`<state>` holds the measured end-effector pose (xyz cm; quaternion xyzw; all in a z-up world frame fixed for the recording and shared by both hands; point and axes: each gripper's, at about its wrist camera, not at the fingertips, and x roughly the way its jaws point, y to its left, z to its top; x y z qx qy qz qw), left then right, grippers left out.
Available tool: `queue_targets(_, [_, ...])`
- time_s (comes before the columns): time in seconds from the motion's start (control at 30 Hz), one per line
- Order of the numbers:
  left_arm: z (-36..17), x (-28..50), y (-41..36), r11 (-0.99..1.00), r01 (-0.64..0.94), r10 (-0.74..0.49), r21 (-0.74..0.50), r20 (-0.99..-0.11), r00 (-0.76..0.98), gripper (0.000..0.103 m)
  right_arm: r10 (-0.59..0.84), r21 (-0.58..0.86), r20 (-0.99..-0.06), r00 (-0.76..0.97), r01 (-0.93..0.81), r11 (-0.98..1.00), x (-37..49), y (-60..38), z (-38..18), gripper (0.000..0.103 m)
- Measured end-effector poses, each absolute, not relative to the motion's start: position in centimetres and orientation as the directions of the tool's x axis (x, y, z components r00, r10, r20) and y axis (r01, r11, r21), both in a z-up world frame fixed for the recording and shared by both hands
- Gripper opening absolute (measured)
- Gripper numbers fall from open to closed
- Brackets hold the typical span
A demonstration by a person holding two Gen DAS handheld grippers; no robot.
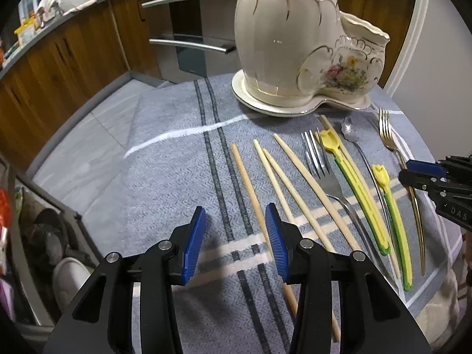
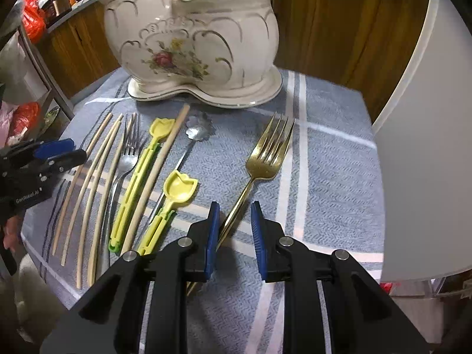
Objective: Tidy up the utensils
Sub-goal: 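Lower the left tool onto a chopstick while the right tool grasps a gold fork, then lift the chopstick into the tall cup while the right tool drops the fork into the small cup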
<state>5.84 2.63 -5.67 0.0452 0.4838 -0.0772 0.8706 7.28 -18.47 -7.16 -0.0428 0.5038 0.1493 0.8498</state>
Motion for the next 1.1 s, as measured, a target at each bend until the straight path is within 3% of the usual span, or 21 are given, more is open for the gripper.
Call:
queue_targets(0.17, [-5.9,6.0,1.6,0.976,0.215,-0.092,0.021,-0.861,0.5,0.041,0.208,0.066,-0.868,0.451,-0.309,0.949,7.4,-17.8,-7.2,0.021])
queue_targets(0.2, [-6.0,5.9,1.5,0.976,0.216,-0.085,0.029,-0.861,0.502,0.039,0.199,0.053,-0.865,0.46,-0.311,0.949,7.4,-17.8,-7.3,0.017])
queue_targets(0.37, [-6.1,6.0,2.1,0.972,0.227,-0.071,0.056,-0.853,0.516,0.009,0.231,0.087,-0.844,0.483,-0.301,0.949,6.9,-18.9,-7.2,0.012])
queue_targets(0.5, [-6.1,5.9,2.2,0.97,0.237,-0.086,0.049,-0.847,0.524,0.006,0.25,0.108,-0.828,0.501,-0.295,0.949,6.1,-19.7,-7.0,0.006])
queue_targets(0.77, [-5.0,4.7,3.4,0.968,0.248,-0.165,-0.025,-0.812,0.56,0.005,0.318,0.173,-0.735,0.599,-0.288,0.942,4.3,-20.3,-5.4,0.006])
queue_targets(1.1, [-0.1,2.7,5.0,0.957,0.276,-0.265,-0.091,-0.664,0.7,0.005,0.373,0.157,-0.51,0.775,-0.342,0.926,0.6,-20.6,-0.5,0.006])
